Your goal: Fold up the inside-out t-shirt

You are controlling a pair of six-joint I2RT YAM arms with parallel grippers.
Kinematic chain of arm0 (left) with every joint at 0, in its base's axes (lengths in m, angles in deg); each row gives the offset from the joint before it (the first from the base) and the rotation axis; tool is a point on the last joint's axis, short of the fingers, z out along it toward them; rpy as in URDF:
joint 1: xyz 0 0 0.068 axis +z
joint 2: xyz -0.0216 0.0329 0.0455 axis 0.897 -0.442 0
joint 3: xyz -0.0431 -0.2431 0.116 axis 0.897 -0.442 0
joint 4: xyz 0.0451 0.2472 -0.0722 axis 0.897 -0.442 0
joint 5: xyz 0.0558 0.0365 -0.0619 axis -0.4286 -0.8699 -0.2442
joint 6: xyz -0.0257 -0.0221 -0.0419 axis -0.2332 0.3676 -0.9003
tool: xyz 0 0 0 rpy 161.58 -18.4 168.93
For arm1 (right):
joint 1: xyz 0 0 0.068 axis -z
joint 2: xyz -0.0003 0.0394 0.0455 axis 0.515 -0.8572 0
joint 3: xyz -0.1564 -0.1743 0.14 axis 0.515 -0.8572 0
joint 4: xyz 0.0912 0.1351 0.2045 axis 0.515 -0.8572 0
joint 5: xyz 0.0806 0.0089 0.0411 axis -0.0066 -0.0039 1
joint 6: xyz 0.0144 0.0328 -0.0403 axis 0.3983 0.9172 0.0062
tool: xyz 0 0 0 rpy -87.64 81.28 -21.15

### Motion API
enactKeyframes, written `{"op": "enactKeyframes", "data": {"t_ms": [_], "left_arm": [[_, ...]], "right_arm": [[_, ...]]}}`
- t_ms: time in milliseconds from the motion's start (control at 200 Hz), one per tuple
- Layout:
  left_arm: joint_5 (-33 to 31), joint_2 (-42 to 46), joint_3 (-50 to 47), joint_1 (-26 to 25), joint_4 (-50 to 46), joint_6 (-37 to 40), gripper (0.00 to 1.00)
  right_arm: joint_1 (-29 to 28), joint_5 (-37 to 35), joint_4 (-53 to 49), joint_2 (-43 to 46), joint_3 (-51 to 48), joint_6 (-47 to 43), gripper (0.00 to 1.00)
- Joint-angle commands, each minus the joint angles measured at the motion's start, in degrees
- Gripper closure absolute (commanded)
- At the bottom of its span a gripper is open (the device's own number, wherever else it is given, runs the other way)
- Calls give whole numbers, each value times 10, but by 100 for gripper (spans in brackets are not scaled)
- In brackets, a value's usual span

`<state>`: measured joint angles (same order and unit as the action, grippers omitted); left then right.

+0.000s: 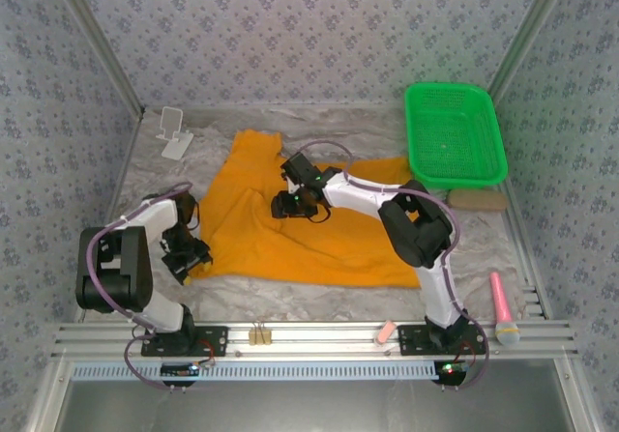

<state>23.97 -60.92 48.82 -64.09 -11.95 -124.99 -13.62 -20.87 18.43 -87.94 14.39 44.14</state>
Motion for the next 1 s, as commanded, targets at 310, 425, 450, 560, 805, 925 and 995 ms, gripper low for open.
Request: {"op": "enactKeyframes", "data": {"t_ms": [310,425,450,560,805,925,995], "left_arm": [[-15,-18,-1,6,-8,7,54],[-15,1,-17,6,3,-3,53],[-16,2,-18,6,5,-3,53],[-18,-1,-13,6,-2,-2,53],[-15,-8,-17,8,3,-2,53],[-24,6,-26,8,10,-11,53],[-27,3,-24,10,8,-10,53]], "right_arm": [[-20,22,-11,-21,1,97,52],[-20,18,1,-19,-6,96,68],[-20,17,4,-20,-6,93,75],[-11,21,32,-17,-9,93,100],[-1,-58,23,10,28,8,100],[-4,-133,21,15,37,-74,100],[-8,-178,27,12,27,-93,100]]}}
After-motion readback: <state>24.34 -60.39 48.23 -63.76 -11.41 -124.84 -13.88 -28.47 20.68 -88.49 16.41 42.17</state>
